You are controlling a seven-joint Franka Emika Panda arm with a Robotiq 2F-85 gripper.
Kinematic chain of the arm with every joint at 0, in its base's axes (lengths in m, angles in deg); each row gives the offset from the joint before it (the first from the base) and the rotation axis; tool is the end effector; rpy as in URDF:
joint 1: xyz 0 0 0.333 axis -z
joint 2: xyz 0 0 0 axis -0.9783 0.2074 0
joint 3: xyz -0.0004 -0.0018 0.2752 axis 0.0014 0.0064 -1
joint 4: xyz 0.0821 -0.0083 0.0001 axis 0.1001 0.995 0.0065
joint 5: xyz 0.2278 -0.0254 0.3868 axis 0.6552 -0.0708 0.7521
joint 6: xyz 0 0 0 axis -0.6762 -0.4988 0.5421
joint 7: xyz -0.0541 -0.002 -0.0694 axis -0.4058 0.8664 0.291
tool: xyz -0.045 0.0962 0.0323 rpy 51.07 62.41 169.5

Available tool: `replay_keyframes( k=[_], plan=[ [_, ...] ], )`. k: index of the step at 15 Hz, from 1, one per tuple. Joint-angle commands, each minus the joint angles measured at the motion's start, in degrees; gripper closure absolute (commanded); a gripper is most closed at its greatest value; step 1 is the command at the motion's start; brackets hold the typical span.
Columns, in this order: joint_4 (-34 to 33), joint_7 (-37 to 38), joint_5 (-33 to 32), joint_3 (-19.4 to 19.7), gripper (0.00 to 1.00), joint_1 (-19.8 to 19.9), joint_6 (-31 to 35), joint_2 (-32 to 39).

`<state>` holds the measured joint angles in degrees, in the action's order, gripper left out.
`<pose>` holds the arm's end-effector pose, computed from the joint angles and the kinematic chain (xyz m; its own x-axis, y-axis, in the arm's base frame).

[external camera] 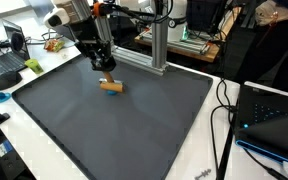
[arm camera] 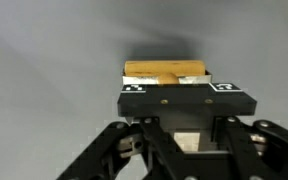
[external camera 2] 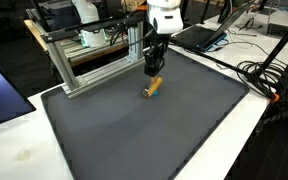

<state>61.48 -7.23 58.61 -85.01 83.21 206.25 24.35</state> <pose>0.6689 -0.0442 0.2357 0.9681 0.2444 -0.0548 0.2405 -0.9682 -0.0688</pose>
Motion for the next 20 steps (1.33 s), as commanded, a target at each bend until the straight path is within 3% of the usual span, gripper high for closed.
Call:
replay_keyframes(
  k=[1,16,20],
  plan=[
    [-1.05,-0.41,0.66,-0.56,0.78,0.11,1.83,2.5],
    [-1.24,-0.03,-1.01,-0.33,0.78,-0.69,6.26,3.29],
    [-2.08,0.14,-0.63,-0.42,0.78,-0.57,2.64,3.79]
  ],
)
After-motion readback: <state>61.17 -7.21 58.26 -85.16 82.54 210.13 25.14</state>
